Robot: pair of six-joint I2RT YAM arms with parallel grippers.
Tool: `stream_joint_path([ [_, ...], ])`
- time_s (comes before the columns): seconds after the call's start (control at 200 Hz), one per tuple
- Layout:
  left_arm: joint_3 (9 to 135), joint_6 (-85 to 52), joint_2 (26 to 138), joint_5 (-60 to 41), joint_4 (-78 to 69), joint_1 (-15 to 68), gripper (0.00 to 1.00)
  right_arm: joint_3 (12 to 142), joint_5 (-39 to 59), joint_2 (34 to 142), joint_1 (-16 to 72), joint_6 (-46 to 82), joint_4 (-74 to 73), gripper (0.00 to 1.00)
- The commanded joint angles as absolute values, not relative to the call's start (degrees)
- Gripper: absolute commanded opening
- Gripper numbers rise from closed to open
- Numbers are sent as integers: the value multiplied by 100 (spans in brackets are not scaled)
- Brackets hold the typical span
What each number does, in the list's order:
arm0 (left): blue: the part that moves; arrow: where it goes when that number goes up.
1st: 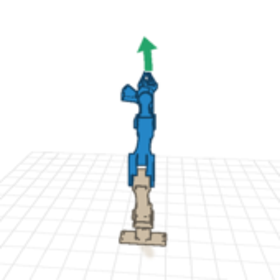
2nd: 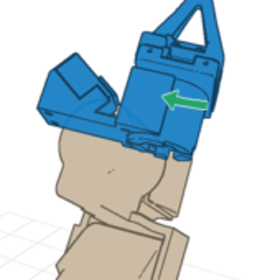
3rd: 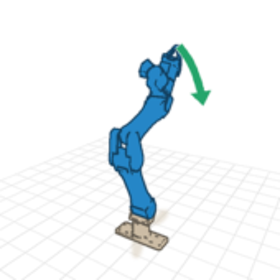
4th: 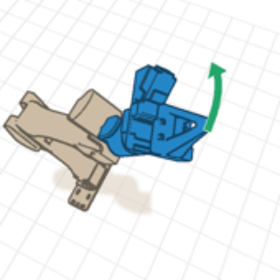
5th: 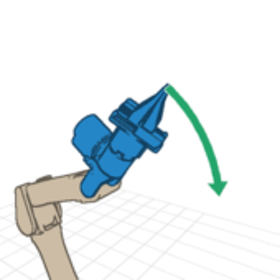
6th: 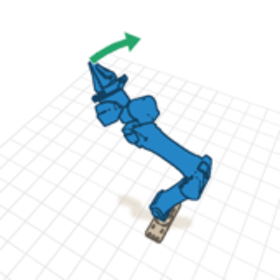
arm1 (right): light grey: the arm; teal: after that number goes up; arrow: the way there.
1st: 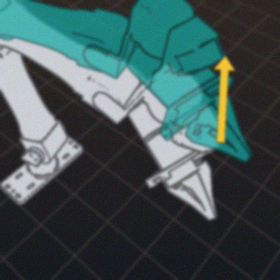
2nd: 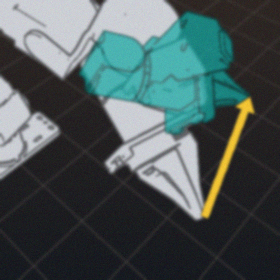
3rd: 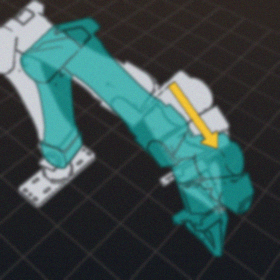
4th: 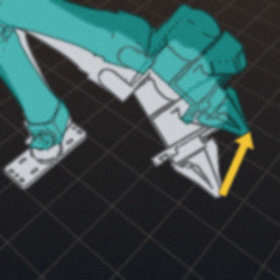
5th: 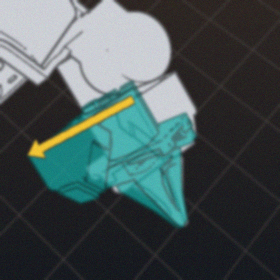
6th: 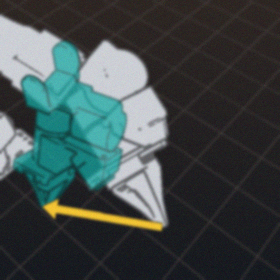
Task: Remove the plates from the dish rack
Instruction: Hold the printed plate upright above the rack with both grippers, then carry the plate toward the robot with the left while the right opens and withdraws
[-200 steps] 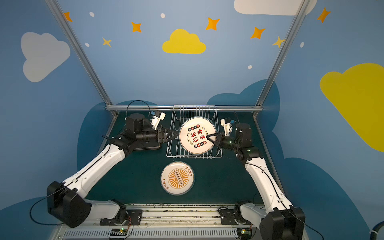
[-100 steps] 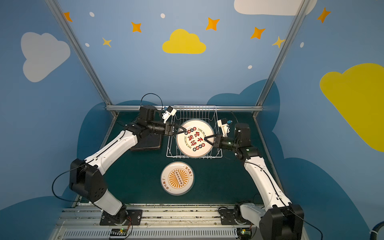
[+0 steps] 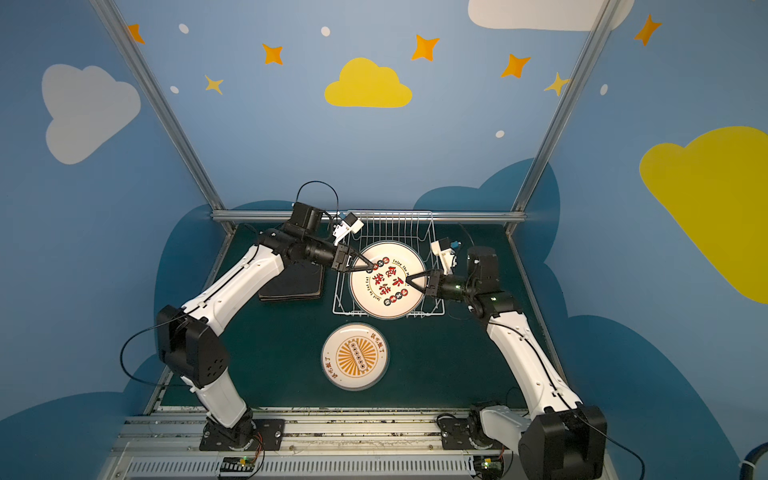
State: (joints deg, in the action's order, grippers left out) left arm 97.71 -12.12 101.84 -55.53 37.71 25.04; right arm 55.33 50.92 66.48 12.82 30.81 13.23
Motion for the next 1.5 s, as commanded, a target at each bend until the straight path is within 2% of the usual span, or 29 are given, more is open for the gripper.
stream_joint_path([
  [0.0,9923,-896,10337,-5690,4279,2605,45,5563,5280,6700,1349,3015,961,0],
  [0.1,9932,-857,10412,-5743,4322,2680,44,5577,5282,6740,1389,2996,909,0],
  [0.27,9849,-895,10411,-5748,4260,2718,31,5529,5287,6750,1423,2936,940,0],
  [0.531,9612,-1032,10226,-5707,4078,2727,4,5520,5223,6824,1424,2900,889,0],
  [0.616,9531,-1091,10135,-5621,4071,2720,3,5533,5221,6888,1422,2929,888,0],
  [0.881,8621,-2060,9487,-5222,3112,2566,3,5742,4806,6786,1433,2642,1301,55],
  [1.026,8123,-2510,9069,-4974,2613,2475,3,5844,4469,6663,1449,2328,1636,76],
  [1.286,7847,-2717,8749,-4632,2461,2448,3,5919,4205,6533,1449,2130,1918,87],
  [1.497,7424,-3096,8298,-4118,2166,2417,3,5968,3860,6325,1448,1895,2151,88],
])
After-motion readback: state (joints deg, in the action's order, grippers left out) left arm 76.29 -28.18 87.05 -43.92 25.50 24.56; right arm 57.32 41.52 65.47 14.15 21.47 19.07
